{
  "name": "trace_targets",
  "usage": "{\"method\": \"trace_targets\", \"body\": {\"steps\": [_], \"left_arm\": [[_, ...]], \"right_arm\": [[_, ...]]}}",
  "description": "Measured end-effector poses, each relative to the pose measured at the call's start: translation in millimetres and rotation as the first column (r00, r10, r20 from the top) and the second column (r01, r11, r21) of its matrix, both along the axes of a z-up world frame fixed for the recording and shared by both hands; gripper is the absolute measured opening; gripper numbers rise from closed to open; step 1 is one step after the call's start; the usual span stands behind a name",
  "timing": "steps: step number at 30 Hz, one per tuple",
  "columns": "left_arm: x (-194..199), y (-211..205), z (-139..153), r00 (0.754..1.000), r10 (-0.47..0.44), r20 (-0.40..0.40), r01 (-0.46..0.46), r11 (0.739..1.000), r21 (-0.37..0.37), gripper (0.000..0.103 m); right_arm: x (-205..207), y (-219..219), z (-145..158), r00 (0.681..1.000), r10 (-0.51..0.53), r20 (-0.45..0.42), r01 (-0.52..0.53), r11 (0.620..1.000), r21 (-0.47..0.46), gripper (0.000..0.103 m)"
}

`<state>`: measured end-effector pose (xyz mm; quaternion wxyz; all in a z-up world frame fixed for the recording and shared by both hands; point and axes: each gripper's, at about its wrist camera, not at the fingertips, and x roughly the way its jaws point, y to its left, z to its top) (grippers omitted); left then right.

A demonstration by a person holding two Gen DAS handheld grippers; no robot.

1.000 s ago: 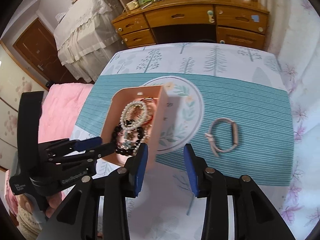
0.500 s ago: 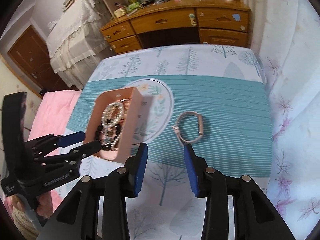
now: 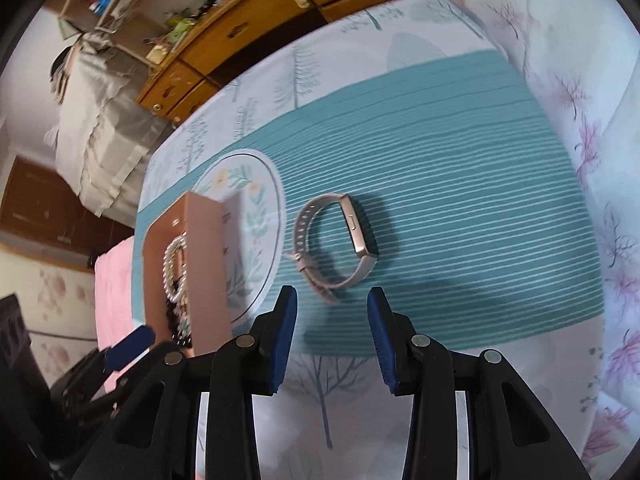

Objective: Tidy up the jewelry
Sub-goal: 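Move the right tool to the pink-strap smartwatch and open it, then grasp the smartwatch with the right tool and lift it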

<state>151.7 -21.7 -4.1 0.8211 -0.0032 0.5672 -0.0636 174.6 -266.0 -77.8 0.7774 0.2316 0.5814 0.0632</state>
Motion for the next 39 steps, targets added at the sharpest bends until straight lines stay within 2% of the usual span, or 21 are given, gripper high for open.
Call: {"method": "trace_targets", "body": {"steps": [4, 7, 8, 11, 16, 18, 19, 21, 24, 30, 39], "left_arm": [[7, 1, -6, 1.0, 0.005, -0.006, -0.005, 1.0, -0.001, 0.046], [13, 3, -12, 1.0, 0.008, -0.023, -0.009, 1.0, -0.012, 0.046], [13, 4, -13, 1.0, 0.008, -0.026, -0.009, 1.0, -0.015, 0.046], [15, 6, -17, 0.999, 0.009, -0.033, -0.01, 1.0, -0.023, 0.046], [16, 10, -18, 0.999, 0.012, -0.033, -0.013, 1.0, -0.029, 0.046], [17, 12, -19, 0.999, 0.014, -0.036, -0.015, 0.999, -0.031, 0.046], [17, 12, -19, 0.999, 0.014, -0.036, -0.015, 0.999, -0.032, 0.046], [16, 14, -19, 0.999, 0.014, -0.036, -0.015, 0.999, -0.033, 0.046], [15, 15, -18, 0.999, 0.016, -0.034, -0.017, 0.999, -0.032, 0.046], [13, 24, -15, 0.999, 0.036, -0.035, -0.037, 0.999, -0.036, 0.046], [2, 39, 2, 0.998, 0.06, -0.001, -0.06, 0.998, -0.031, 0.046]], "right_arm": [[11, 5, -15, 0.999, -0.018, -0.026, 0.017, 0.999, -0.036, 0.037], [19, 10, -24, 0.999, -0.031, -0.039, 0.028, 0.997, -0.065, 0.033], [21, 11, -26, 0.999, -0.028, -0.038, 0.026, 0.997, -0.074, 0.028], [25, 13, -30, 0.999, -0.033, -0.034, 0.03, 0.996, -0.084, 0.024], [28, 5, -32, 0.996, -0.076, -0.056, 0.074, 0.996, -0.039, 0.024], [29, 5, -31, 0.996, -0.076, -0.042, 0.073, 0.996, -0.06, 0.024], [29, 6, -31, 0.996, -0.078, -0.039, 0.075, 0.995, -0.072, 0.021], [32, 9, -31, 0.997, -0.065, -0.031, 0.062, 0.994, -0.088, 0.01], [32, 8, -30, 0.998, -0.056, -0.016, 0.055, 0.996, -0.074, 0.006], [26, 12, -8, 0.999, -0.031, 0.043, 0.033, 0.998, -0.06, 0.005], [4, 32, 48, 0.987, 0.042, 0.153, -0.03, 0.996, -0.078, 0.005]]}}
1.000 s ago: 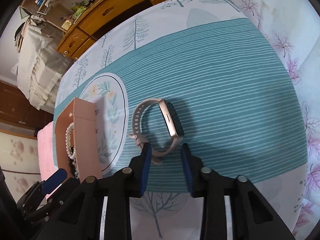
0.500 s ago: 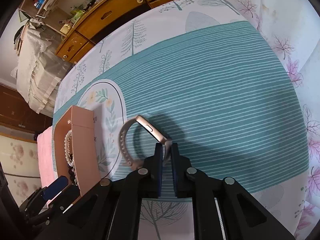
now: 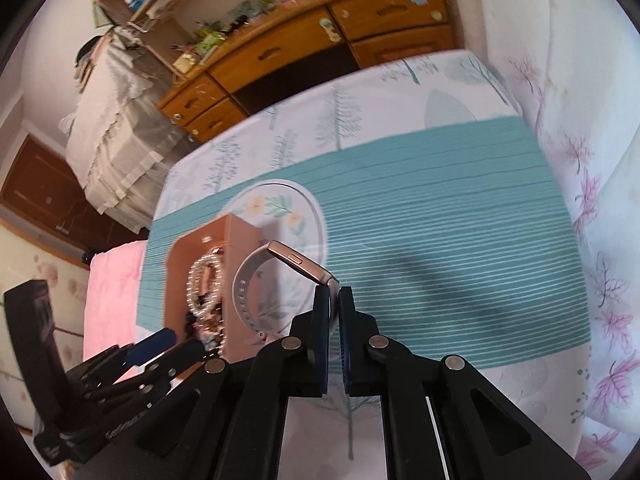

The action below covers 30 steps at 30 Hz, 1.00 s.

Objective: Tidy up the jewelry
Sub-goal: 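Grasp the smartwatch with the right tool and lift it, then lower the smartwatch into the pink tray and open the right tool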

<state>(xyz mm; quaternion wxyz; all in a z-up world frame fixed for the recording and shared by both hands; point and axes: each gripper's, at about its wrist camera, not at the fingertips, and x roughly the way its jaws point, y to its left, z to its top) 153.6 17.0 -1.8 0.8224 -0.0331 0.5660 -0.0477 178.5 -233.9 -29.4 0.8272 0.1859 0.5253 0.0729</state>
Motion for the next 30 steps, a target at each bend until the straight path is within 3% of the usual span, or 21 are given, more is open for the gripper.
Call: {"method": "trace_targets", "body": {"steps": [10, 16, 23, 30], "left_arm": [[-21, 18, 16, 0.998, 0.017, 0.062, -0.019, 0.999, 0.04, 0.046], [-28, 41, 16, 0.993, 0.057, 0.102, -0.064, 0.995, 0.072, 0.046], [-32, 77, 3, 0.985, 0.121, 0.121, -0.134, 0.986, 0.102, 0.046], [-40, 113, -11, 0.976, 0.184, 0.117, -0.196, 0.976, 0.096, 0.047]], "right_arm": [[-35, 38, 48, 0.99, 0.084, 0.111, -0.08, 0.996, -0.048, 0.005], [-45, 80, 62, 0.977, 0.149, 0.155, -0.14, 0.988, -0.072, 0.005], [-41, 139, 47, 0.964, 0.218, 0.15, -0.204, 0.973, -0.104, 0.005], [-18, 181, 5, 0.965, 0.249, 0.083, -0.239, 0.964, -0.116, 0.006]]}}
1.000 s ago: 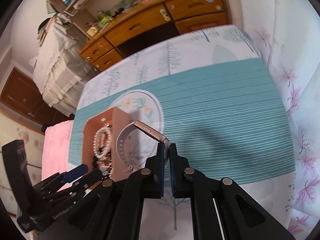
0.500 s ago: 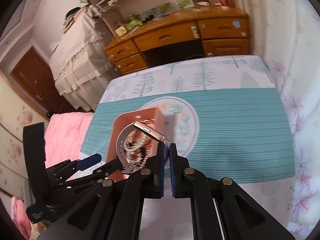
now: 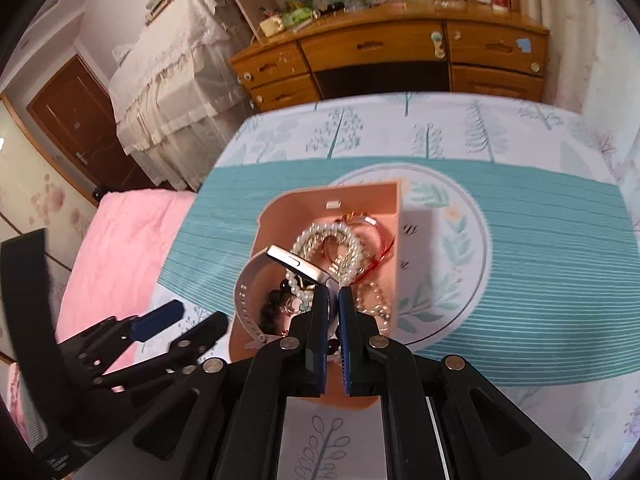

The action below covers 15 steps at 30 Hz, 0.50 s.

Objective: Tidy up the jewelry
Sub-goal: 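Lower the smartwatch into the pink tray and open the right tool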

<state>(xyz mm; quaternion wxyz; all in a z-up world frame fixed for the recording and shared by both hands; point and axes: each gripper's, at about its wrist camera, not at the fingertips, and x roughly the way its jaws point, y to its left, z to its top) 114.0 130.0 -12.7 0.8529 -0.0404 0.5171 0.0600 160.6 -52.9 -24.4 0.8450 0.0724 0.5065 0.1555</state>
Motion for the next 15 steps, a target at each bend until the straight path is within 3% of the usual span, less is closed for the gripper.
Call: {"method": "trace_targets", "body": {"steps": [5, 13, 15], "left_arm": [[-4, 8, -5, 1.0, 0.0, -0.007, 0.0, 1.0, -0.009, 0.046], [-19, -7, 2, 0.999, -0.035, 0.014, 0.035, 0.999, -0.009, 0.047], [-26, -13, 5, 0.999, -0.044, 0.026, 0.044, 0.999, -0.01, 0.047]], "right_arm": [[7, 9, -17, 0.999, 0.007, -0.047, -0.008, 0.999, -0.031, 0.009], [-21, 1, 5, 0.999, 0.036, 0.035, -0.033, 0.997, -0.075, 0.011], [-31, -3, 11, 0.998, 0.039, 0.056, -0.034, 0.996, -0.085, 0.018]]}}
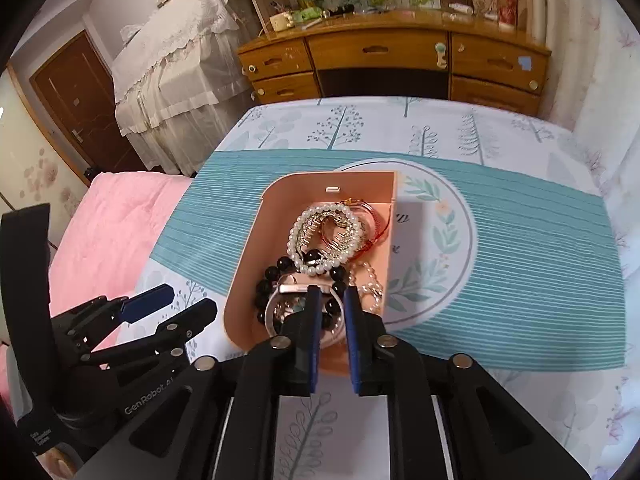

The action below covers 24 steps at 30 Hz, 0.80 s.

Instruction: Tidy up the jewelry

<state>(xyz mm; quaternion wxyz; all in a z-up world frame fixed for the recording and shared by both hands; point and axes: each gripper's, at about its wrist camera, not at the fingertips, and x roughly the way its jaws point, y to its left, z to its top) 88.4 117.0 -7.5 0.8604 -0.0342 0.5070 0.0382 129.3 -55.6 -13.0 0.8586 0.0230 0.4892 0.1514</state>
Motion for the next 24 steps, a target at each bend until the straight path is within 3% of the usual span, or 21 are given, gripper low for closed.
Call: {"method": "trace_targets", "body": {"steps": [1, 3, 6, 11, 14, 18, 24], "left_arm": [[-4, -2, 2, 1.0, -0.001, 0.005, 0.001, 1.0, -0.001, 0.047], [-15, -10, 4, 1.0, -0.002, 0.023, 0.002, 1.0, -0.003, 0.047], [-31, -21, 3, 1.0, -0.008, 0.029, 0.008, 1.0, -0.006, 0.047], [-61, -37, 0, 0.999, -0.01, 0.048, 0.01, 1.0, -0.017, 0.048], [-81, -46, 1, 0.997, 0.001, 0.079, 0.001, 1.0, -0.019, 0.06], [-102, -59, 5, 0.992, 0.01, 0.125, -0.009, 1.0, -0.006, 0.068], [-124, -73, 5, 0.986, 0.011, 0.167, -0.01, 1.0, -0.001, 0.072]], "right_arm": [[-6, -2, 4, 1.0, 0.002, 0.012, -0.002, 1.0, -0.005, 0.022], [-21, -8, 11, 0.999, 0.0, 0.049, 0.001, 1.0, -0.011, 0.041], [-44, -19, 23, 0.993, -0.011, 0.117, 0.012, 1.0, -0.014, 0.05], [-84, -42, 27, 0.986, -0.048, 0.162, 0.05, 0.999, -0.009, 0.055], [-109, -54, 22, 0.981, -0.076, 0.18, 0.082, 0.996, -0.025, 0.071], [-143, -70, 11, 0.972, -0.111, 0.206, 0.121, 0.992, -0.034, 0.073], [-183, -92, 4, 0.96, -0.173, 0.22, 0.172, 0.985, 0.021, 0.073]]}}
